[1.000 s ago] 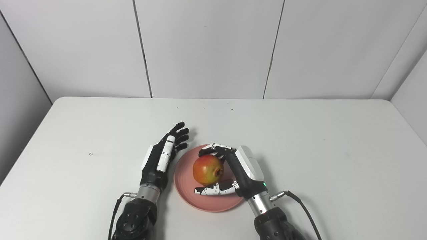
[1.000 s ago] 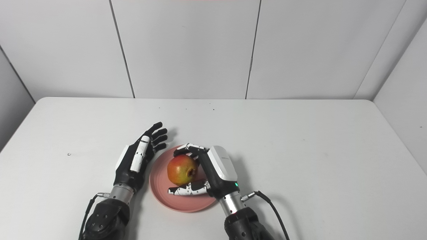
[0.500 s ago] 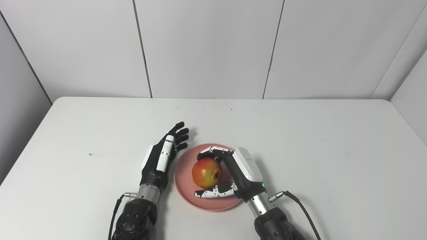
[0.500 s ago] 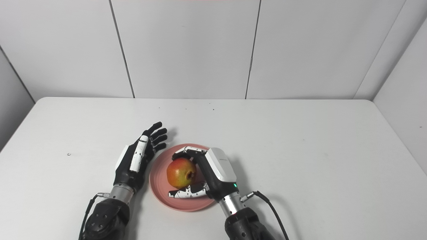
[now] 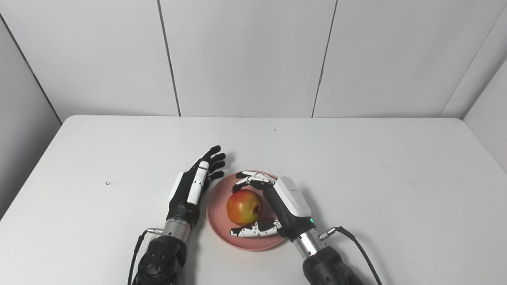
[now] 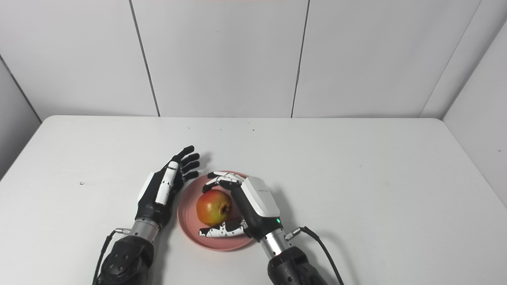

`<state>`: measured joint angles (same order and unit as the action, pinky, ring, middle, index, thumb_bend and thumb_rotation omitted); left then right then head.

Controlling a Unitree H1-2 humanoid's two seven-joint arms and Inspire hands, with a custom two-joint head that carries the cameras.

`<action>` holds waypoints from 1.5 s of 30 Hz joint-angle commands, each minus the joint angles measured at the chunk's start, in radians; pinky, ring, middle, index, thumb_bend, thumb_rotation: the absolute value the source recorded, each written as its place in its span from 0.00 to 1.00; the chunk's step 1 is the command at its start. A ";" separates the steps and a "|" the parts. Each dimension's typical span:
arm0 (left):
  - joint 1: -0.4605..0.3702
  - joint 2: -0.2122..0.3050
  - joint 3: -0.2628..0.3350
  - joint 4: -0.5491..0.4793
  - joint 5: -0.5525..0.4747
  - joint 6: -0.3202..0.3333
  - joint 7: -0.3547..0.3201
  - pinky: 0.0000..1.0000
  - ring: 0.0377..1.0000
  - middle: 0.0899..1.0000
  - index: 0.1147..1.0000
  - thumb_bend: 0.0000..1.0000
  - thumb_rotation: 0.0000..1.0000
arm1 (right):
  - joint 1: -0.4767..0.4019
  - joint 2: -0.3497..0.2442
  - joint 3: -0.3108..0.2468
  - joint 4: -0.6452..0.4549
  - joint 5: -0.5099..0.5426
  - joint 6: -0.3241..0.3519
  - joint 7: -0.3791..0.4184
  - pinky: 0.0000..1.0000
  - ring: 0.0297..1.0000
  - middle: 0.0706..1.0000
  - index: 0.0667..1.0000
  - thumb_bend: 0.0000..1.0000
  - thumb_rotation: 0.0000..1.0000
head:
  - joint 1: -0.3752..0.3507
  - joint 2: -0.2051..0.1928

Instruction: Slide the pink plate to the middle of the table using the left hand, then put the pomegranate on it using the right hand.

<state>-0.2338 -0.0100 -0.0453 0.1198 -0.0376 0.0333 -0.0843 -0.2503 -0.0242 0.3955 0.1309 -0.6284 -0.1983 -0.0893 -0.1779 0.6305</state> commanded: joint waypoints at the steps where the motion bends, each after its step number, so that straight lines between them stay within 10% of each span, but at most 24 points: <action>1: -0.017 0.002 -0.002 -0.027 0.002 0.001 0.000 0.81 0.85 0.83 0.81 0.33 1.00 | -0.018 0.001 0.002 -0.028 -0.001 -0.030 -0.004 0.83 0.84 0.79 0.69 0.67 0.44 | 0.002 0.001; 22: -0.021 0.000 0.004 -0.021 -0.013 -0.015 -0.009 0.81 0.85 0.83 0.80 0.31 1.00 | -0.009 0.012 -0.004 -0.028 -0.024 -0.039 -0.040 0.90 0.88 0.84 0.75 0.68 0.54 | 0.002 0.004; 33: -0.018 -0.019 0.025 -0.007 -0.048 -0.027 -0.001 0.84 0.86 0.84 0.83 0.33 0.95 | 0.014 0.079 -0.094 -0.022 0.031 -0.132 -0.228 0.77 0.83 0.84 0.83 0.65 0.60 | 0.001 0.006; 45: -0.021 -0.013 0.013 0.006 -0.027 -0.060 0.007 0.90 0.92 0.92 0.90 0.32 0.99 | 0.018 0.106 -0.157 0.008 0.092 -0.154 -0.288 0.85 0.89 0.91 0.91 0.61 0.89 | -0.001 0.005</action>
<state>-0.2339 -0.0200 -0.0282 0.1382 -0.0710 0.0027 -0.0779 -0.2139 0.0697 0.2458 0.1464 -0.5450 -0.3111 -0.3627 -0.1795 0.6366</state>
